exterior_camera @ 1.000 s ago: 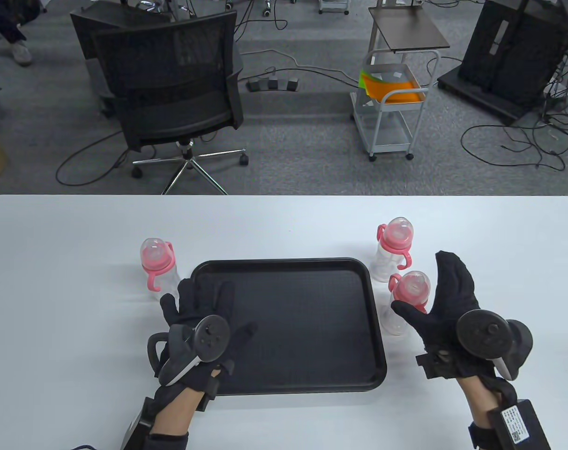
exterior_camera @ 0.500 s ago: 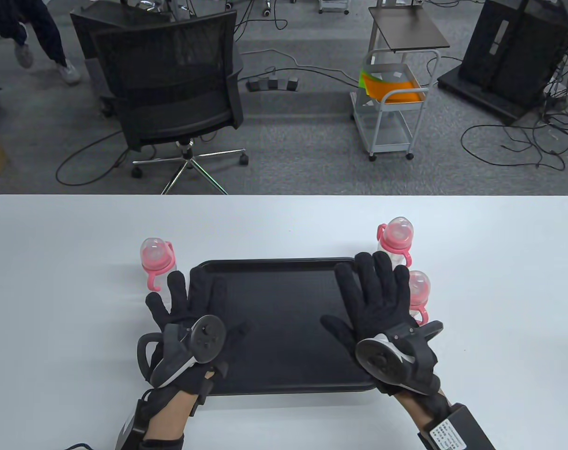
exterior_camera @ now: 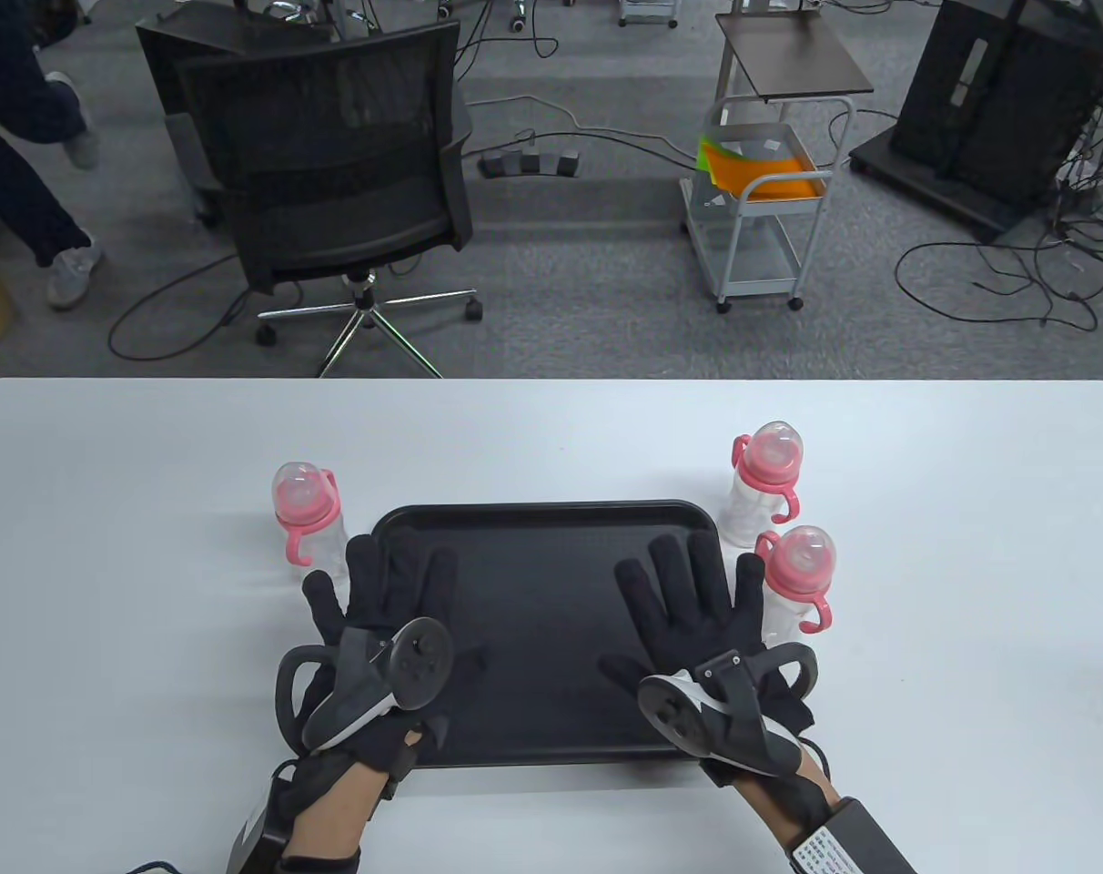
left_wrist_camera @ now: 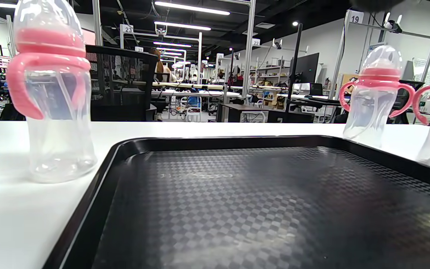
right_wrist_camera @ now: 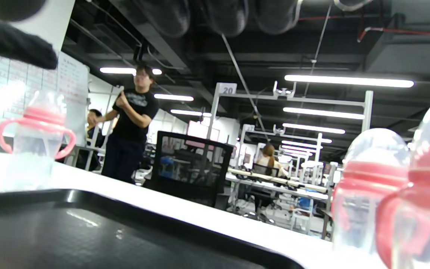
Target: Assemble baby bottles from components
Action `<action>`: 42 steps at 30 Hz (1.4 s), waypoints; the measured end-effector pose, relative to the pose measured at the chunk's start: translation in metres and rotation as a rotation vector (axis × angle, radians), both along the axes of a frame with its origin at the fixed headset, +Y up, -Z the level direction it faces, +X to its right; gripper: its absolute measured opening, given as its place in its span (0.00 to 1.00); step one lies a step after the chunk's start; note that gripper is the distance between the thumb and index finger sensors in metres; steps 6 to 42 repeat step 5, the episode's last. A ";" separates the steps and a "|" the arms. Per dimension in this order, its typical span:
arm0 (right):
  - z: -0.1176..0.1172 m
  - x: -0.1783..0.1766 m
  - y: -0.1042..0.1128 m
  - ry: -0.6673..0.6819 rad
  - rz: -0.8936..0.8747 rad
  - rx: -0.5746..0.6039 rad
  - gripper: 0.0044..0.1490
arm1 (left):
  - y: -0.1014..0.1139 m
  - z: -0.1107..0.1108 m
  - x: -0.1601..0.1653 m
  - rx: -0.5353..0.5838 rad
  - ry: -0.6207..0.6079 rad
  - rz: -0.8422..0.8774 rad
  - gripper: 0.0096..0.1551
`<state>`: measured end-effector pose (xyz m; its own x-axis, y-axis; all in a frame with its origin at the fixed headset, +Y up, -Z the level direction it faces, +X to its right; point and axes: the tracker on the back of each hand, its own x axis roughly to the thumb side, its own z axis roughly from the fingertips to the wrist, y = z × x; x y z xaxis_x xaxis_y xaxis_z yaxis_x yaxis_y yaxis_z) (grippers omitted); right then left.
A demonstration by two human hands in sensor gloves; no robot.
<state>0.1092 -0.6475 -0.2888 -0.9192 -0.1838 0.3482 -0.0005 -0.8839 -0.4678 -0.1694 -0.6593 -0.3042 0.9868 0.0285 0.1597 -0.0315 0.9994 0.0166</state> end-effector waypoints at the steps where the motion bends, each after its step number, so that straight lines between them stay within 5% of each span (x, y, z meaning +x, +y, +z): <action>1: 0.001 -0.001 -0.002 -0.002 0.007 -0.002 0.57 | 0.001 0.001 0.000 0.009 0.000 -0.004 0.60; 42: 0.001 -0.004 -0.009 0.000 0.028 -0.023 0.57 | 0.002 0.002 0.001 0.010 -0.007 -0.012 0.60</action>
